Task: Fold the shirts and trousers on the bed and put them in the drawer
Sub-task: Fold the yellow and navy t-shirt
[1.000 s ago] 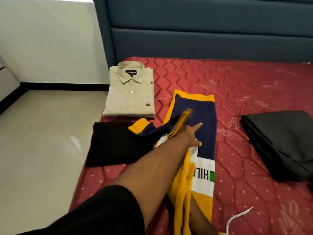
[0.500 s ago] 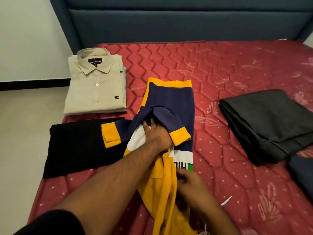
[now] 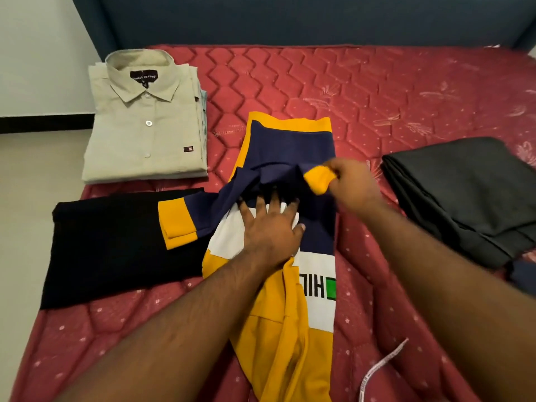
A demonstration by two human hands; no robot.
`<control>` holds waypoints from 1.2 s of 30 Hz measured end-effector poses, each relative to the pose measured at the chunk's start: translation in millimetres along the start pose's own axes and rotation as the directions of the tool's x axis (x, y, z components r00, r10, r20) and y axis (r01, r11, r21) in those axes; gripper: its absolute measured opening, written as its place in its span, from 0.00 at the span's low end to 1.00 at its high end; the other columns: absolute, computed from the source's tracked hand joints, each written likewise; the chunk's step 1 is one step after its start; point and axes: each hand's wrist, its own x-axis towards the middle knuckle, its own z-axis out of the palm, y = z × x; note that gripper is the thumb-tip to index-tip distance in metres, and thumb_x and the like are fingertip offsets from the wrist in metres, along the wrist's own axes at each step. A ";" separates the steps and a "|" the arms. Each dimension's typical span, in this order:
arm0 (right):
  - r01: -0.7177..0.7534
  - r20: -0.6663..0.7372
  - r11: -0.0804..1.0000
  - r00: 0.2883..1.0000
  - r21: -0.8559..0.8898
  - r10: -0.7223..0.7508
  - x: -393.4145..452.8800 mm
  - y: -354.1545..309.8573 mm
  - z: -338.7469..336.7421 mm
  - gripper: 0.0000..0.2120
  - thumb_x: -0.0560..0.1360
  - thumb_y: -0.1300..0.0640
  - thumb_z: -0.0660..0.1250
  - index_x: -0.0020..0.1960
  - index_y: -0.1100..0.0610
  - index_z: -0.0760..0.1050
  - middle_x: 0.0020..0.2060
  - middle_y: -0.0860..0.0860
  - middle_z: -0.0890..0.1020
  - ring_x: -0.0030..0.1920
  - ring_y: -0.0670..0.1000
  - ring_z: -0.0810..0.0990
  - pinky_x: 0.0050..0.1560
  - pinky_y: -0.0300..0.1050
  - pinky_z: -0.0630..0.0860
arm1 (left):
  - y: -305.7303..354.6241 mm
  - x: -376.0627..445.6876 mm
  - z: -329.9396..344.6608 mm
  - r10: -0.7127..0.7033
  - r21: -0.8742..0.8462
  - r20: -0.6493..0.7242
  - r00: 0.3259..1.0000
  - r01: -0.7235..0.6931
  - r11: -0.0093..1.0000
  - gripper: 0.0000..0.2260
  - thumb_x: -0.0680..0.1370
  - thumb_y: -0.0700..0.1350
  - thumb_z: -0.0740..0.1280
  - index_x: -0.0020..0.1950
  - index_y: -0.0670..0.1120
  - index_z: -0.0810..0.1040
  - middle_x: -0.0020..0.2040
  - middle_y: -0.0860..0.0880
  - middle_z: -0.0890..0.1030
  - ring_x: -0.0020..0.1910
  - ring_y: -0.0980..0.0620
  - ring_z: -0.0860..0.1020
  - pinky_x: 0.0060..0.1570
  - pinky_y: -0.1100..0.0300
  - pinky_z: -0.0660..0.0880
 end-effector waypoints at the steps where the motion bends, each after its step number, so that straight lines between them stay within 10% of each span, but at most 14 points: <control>1: -0.025 0.008 0.999 1.000 -0.043 0.025 21.6 -7.2 -12.1 0.12 0.65 0.61 0.64 0.47 0.58 0.82 0.40 0.58 0.83 0.45 0.59 0.82 0.44 0.52 0.78 | 2.8 0.8 -1.2 -0.001 0.048 0.011 1.000 0.001 0.999 0.26 0.81 0.61 0.52 0.78 0.58 0.54 0.80 0.44 0.52 0.78 0.38 0.48 0.68 0.30 0.36; 3: -0.093 -0.050 0.989 0.995 -0.114 0.088 74.9 -25.3 -34.7 0.08 0.65 0.63 0.68 0.43 0.60 0.81 0.36 0.59 0.81 0.42 0.59 0.81 0.40 0.48 0.76 | 9.2 4.0 -6.1 -0.008 0.138 0.010 1.000 0.007 0.990 0.27 0.81 0.61 0.53 0.79 0.58 0.52 0.79 0.42 0.52 0.77 0.38 0.49 0.68 0.30 0.37; 7: -0.155 -0.213 0.983 0.968 -0.101 0.131 147.5 -60.5 -48.8 0.26 0.72 0.48 0.71 0.66 0.56 0.71 0.63 0.58 0.76 0.59 0.62 0.78 0.58 0.54 0.76 | 12.8 8.1 -32.2 0.004 0.097 0.008 1.000 -0.005 0.995 0.29 0.80 0.62 0.55 0.79 0.56 0.54 0.74 0.44 0.67 0.73 0.38 0.62 0.70 0.36 0.51; 11: -0.035 -0.207 0.998 0.977 0.059 0.047 122.1 -66.3 -1.7 0.09 0.74 0.55 0.67 0.50 0.58 0.80 0.48 0.57 0.82 0.49 0.54 0.80 0.46 0.46 0.72 | -25.2 -12.2 -52.7 0.016 -0.015 -0.434 0.901 -0.025 1.000 0.19 0.76 0.57 0.63 0.63 0.51 0.78 0.51 0.46 0.81 0.50 0.42 0.77 0.46 0.49 0.72; 13: -0.047 -0.100 0.982 0.993 0.183 0.066 70.6 -59.8 32.7 0.10 0.74 0.54 0.69 0.39 0.59 0.78 0.35 0.53 0.80 0.37 0.51 0.76 0.37 0.45 0.69 | -54.6 -29.2 -57.6 -0.132 0.034 -0.283 0.950 0.147 0.988 0.25 0.76 0.61 0.63 0.71 0.55 0.69 0.64 0.46 0.74 0.62 0.42 0.71 0.55 0.47 0.69; 16: -0.122 0.012 0.936 0.992 0.330 0.125 -6.8 -45.6 72.2 0.10 0.72 0.47 0.71 0.45 0.54 0.79 0.42 0.49 0.82 0.44 0.49 0.80 0.45 0.45 0.75 | -92.8 -48.1 -46.6 -0.297 0.102 -0.056 0.953 0.301 0.948 0.34 0.74 0.67 0.61 0.76 0.56 0.58 0.75 0.48 0.61 0.75 0.42 0.57 0.66 0.40 0.58; 20: -0.157 -0.011 0.926 0.985 0.342 0.171 -48.0 -44.9 93.5 0.24 0.71 0.52 0.72 0.66 0.50 0.72 0.61 0.49 0.78 0.61 0.52 0.76 0.62 0.53 0.72 | -104.9 -54.7 -54.3 -0.241 -0.123 -0.233 0.942 0.217 0.968 0.14 0.78 0.57 0.65 0.55 0.50 0.81 0.60 0.49 0.79 0.65 0.44 0.73 0.66 0.37 0.56; 23: -0.257 0.014 0.909 0.963 0.328 0.267 -52.2 -52.9 87.0 0.13 0.73 0.55 0.70 0.57 0.47 0.76 0.58 0.46 0.77 0.61 0.53 0.74 0.59 0.51 0.65 | -105.7 -52.5 -96.4 -0.319 -0.347 -0.259 0.912 0.221 0.911 0.13 0.80 0.54 0.60 0.49 0.47 0.80 0.53 0.47 0.81 0.56 0.44 0.77 0.62 0.44 0.67; 30: -0.415 0.170 0.806 0.910 0.422 0.379 -35.3 -53.0 65.6 0.15 0.69 0.62 0.67 0.49 0.48 0.65 0.40 0.50 0.78 0.40 0.53 0.77 0.43 0.50 0.69 | -109.9 -12.7 -192.6 -0.262 -0.921 0.319 0.911 0.363 0.142 0.07 0.79 0.41 0.66 0.41 0.45 0.77 0.36 0.44 0.80 0.34 0.48 0.77 0.40 0.56 0.73; 36: -0.506 0.285 0.617 0.859 0.603 0.426 -32.5 -20.0 56.3 0.32 0.63 0.72 0.70 0.61 0.51 0.67 0.41 0.57 0.77 0.34 0.55 0.78 0.33 0.49 0.76 | -91.5 60.7 -158.5 -0.082 -0.814 0.581 0.810 0.579 -0.056 0.09 0.82 0.41 0.60 0.45 0.40 0.76 0.34 0.43 0.82 0.27 0.47 0.80 0.27 0.60 0.77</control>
